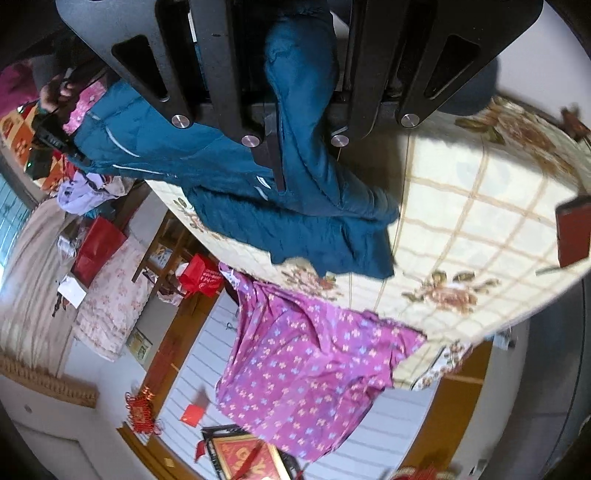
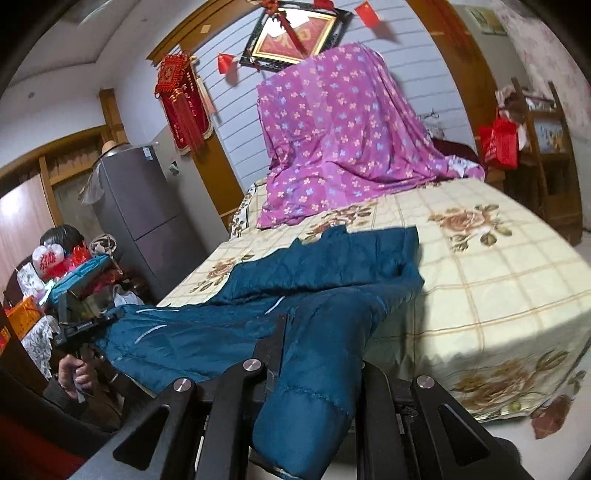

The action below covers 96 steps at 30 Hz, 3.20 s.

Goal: Fold large clothes

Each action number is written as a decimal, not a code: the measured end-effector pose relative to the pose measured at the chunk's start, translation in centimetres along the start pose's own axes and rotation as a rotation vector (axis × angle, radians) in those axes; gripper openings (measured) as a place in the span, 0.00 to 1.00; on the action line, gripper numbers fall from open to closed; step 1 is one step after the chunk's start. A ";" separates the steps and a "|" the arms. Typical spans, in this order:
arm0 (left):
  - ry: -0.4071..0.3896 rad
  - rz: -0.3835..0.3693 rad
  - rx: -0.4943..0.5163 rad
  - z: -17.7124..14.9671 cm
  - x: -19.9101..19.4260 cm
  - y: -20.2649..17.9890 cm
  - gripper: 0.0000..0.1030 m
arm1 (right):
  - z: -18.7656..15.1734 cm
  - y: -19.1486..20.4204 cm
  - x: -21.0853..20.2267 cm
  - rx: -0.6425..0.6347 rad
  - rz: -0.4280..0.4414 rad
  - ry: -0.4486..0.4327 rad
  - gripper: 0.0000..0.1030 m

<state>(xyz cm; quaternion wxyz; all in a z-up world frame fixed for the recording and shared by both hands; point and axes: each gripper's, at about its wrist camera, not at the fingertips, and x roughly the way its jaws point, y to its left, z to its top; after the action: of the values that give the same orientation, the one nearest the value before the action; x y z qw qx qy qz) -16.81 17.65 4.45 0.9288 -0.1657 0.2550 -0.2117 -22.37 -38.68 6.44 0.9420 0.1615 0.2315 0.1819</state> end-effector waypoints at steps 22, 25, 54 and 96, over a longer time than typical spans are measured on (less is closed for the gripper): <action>-0.065 0.171 -0.023 6.4 9.5 0.3 0.07 | 5.8 -0.9 6.4 -0.054 -0.138 -0.037 0.12; -0.051 0.197 -0.046 7.7 12.0 0.9 0.07 | 6.9 -1.9 9.2 -0.055 -0.173 -0.046 0.12; 0.058 0.417 -0.093 15.0 37.9 8.5 0.07 | 14.9 -13.1 35.5 0.064 -0.384 -0.013 0.12; -0.034 0.217 -0.383 18.4 37.2 13.7 0.78 | 14.0 -17.5 38.9 0.322 -0.286 0.112 0.81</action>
<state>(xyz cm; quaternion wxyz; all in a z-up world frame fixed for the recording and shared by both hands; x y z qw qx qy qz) 26.45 15.24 -1.29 0.9019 -0.3143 0.2911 -0.0552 21.38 -40.94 -3.24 0.9058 0.2650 0.3301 0.0160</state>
